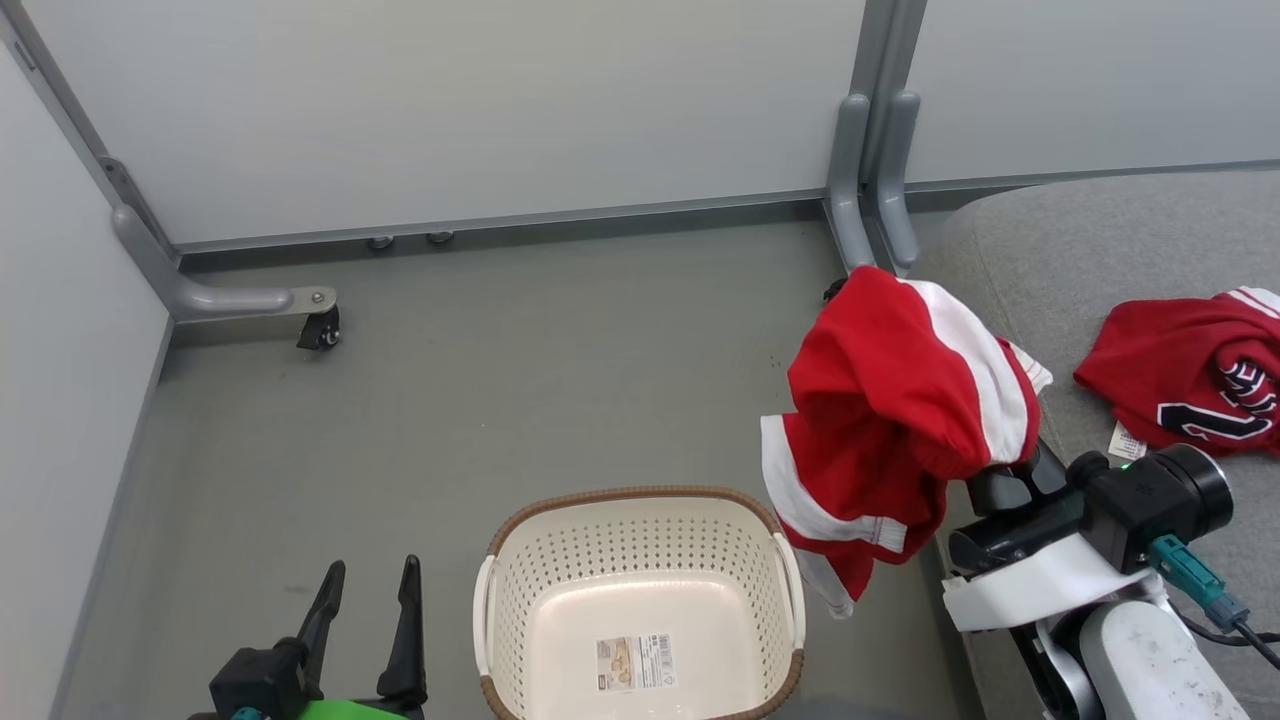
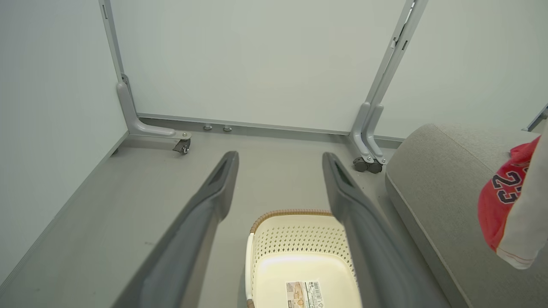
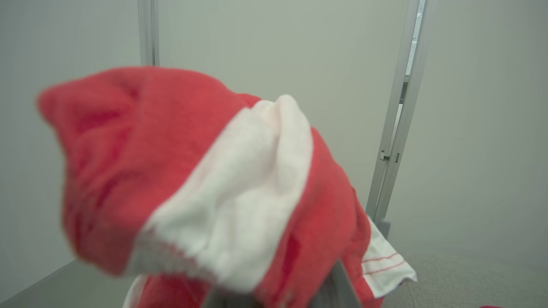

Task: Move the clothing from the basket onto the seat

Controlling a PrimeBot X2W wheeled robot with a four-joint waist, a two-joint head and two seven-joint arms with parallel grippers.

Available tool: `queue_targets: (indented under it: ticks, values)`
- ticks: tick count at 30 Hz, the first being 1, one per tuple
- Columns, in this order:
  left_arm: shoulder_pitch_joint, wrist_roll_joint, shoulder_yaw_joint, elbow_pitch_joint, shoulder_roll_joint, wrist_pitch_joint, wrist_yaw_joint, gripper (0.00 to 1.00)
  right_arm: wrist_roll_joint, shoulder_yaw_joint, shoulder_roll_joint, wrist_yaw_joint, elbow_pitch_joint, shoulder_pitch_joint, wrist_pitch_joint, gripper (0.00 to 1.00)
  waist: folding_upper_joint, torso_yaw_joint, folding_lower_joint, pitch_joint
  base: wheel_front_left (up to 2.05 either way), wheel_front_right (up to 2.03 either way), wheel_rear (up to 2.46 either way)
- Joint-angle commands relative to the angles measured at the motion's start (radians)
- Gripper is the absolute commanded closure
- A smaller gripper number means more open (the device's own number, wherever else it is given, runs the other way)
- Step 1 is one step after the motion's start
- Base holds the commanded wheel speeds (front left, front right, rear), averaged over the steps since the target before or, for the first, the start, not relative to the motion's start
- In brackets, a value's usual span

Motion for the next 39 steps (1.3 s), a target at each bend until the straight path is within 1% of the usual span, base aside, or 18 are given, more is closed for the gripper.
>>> queue_targets:
  ticks: [1,9,17,22,26,32,39]
  values:
    - [0.011,0.014,0.004,0.003,0.000,0.000,-0.003,0.00,0.005,0.000,0.000,-0.001,0.001,0.006,-0.003,1.00,0.0000,-0.003,0.0000,0.000,0.00,0.00,0.00]
    - [-0.007,0.015,0.000,0.002,-0.004,0.000,-0.003,0.00,0.010,-0.002,-0.009,-0.001,0.004,0.011,-0.003,1.00,0.0000,-0.016,0.0000,0.002,0.00,0.00,0.00]
    - [-0.016,0.011,-0.011,-0.001,-0.005,0.000,-0.003,0.00,0.005,-0.014,-0.012,-0.001,0.001,0.001,-0.003,1.00,0.0000,-0.078,0.0000,0.015,0.00,0.00,0.00]
    - [-0.030,0.011,-0.019,-0.004,0.002,0.000,-0.003,0.00,0.002,-0.029,-0.010,-0.001,-0.004,-0.001,-0.003,1.00,0.0000,-0.143,0.0000,0.029,0.00,0.00,0.00]
    - [-0.042,0.011,-0.019,-0.008,0.004,0.000,-0.003,0.00,0.001,-0.037,-0.009,-0.001,-0.006,-0.006,-0.003,1.00,0.0000,-0.208,0.0000,0.044,0.00,0.00,0.00]
    - [-0.069,0.006,-0.024,-0.005,0.013,0.000,-0.003,0.00,0.001,-0.052,-0.011,-0.001,-0.011,-0.004,-0.003,1.00,0.0000,-0.314,0.0000,0.068,0.00,0.00,0.00]
    - [-0.088,0.002,-0.020,0.001,0.014,0.000,-0.003,0.00,0.001,-0.099,-0.007,-0.001,-0.020,0.012,-0.003,1.00,0.0000,-0.442,0.0000,0.090,0.00,0.00,0.00]
